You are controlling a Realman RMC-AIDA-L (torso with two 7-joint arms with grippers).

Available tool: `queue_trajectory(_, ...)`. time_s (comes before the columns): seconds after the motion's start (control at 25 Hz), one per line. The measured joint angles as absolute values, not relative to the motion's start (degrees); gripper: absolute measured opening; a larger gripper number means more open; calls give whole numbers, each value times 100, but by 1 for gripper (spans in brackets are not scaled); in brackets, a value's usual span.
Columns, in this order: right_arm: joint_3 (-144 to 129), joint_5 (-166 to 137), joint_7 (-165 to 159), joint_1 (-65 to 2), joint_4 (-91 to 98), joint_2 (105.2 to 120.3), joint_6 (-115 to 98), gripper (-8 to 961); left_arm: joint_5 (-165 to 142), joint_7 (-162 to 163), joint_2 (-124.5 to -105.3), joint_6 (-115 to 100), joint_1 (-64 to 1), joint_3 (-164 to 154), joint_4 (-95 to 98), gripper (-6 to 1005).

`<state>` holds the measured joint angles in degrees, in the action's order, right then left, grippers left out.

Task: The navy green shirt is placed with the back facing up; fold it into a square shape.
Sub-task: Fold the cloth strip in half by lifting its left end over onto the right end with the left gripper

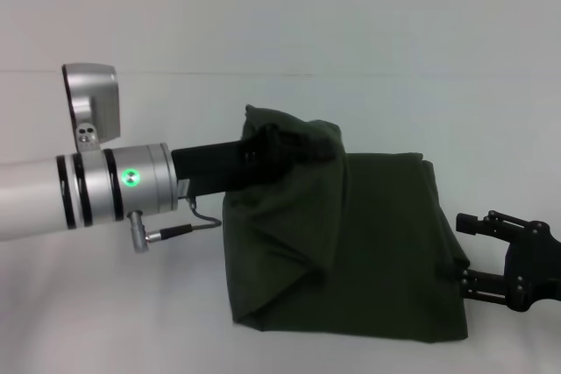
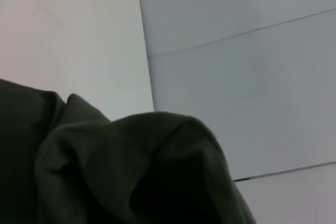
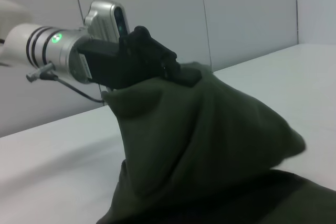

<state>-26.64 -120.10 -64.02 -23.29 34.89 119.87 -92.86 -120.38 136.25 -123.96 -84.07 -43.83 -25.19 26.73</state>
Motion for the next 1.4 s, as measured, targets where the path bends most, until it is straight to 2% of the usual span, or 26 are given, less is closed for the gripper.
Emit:
queue_trajectory(0.92, -2610, -12006, -6421, -2343, 3489, 11979, -9268, 841, -11743, 12527, -12428, -8127, -4403, -2558, 1611, 151)
queue_trajectory(1.0, -2602, -12006, -6407, -2316, 3489, 11979, -9248, 841, -11741, 12514, -12428, -8115, -4417, -2558, 1560, 343)
queue_trajectory(1.4, -2533, -12006, -6381, -2149, 3497, 11967, -9245, 841, -11754, 12336, -12441, -8054, -4586, -2786, 1552, 701)
